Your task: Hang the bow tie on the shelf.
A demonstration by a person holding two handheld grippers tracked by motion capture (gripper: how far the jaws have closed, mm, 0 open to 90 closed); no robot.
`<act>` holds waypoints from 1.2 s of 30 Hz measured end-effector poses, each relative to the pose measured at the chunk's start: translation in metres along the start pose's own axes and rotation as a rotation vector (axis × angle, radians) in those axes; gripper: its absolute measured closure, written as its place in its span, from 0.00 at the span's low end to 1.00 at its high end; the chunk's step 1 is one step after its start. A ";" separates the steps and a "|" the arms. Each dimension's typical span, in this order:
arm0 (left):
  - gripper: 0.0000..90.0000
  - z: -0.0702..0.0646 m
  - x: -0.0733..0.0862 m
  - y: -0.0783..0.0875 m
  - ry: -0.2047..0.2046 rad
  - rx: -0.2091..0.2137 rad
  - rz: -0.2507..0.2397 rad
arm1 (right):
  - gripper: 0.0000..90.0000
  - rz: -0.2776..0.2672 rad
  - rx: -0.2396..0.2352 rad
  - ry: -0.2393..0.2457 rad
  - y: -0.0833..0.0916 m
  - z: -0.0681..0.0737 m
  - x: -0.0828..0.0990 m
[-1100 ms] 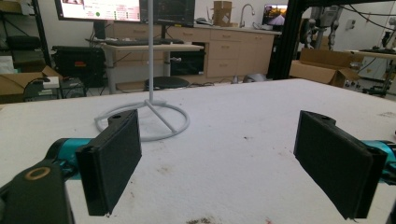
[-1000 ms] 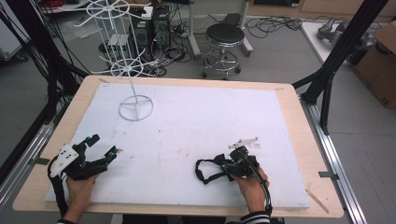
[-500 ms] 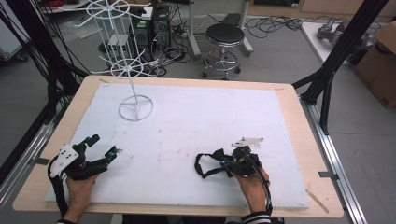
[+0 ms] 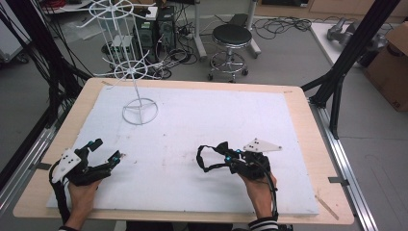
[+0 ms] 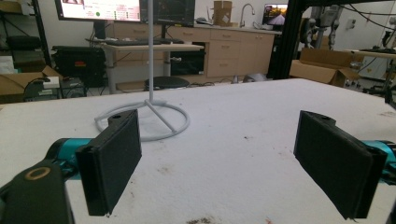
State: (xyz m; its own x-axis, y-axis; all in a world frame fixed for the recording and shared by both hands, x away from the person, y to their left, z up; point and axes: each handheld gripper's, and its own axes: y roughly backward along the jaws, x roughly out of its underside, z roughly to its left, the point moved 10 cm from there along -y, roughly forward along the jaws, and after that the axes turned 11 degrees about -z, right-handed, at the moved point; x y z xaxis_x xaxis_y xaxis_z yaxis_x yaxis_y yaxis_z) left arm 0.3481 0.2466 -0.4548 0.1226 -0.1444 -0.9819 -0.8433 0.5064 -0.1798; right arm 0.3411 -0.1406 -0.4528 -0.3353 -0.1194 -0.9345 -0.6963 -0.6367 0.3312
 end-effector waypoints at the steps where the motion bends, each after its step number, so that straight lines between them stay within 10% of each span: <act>1: 0.17 0.000 0.000 0.000 -0.001 0.000 0.001 | 0.85 0.000 0.000 0.000 0.000 0.000 0.000; 15: 0.17 0.000 0.000 0.000 -0.001 0.000 0.001 | 0.85 -0.322 -0.031 0.005 0.009 0.009 -0.043; 36: 0.17 0.001 0.000 0.000 0.003 0.000 -0.001 | 0.85 -0.368 -0.045 0.038 -0.021 0.026 -0.083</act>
State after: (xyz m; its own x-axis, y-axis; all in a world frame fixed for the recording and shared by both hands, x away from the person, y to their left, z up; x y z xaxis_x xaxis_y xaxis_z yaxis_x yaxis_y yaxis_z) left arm 0.3482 0.2473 -0.4547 0.1223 -0.1473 -0.9815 -0.8433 0.5060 -0.1810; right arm 0.3673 -0.0973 -0.3791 -0.0436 0.0959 -0.9944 -0.7371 -0.6750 -0.0328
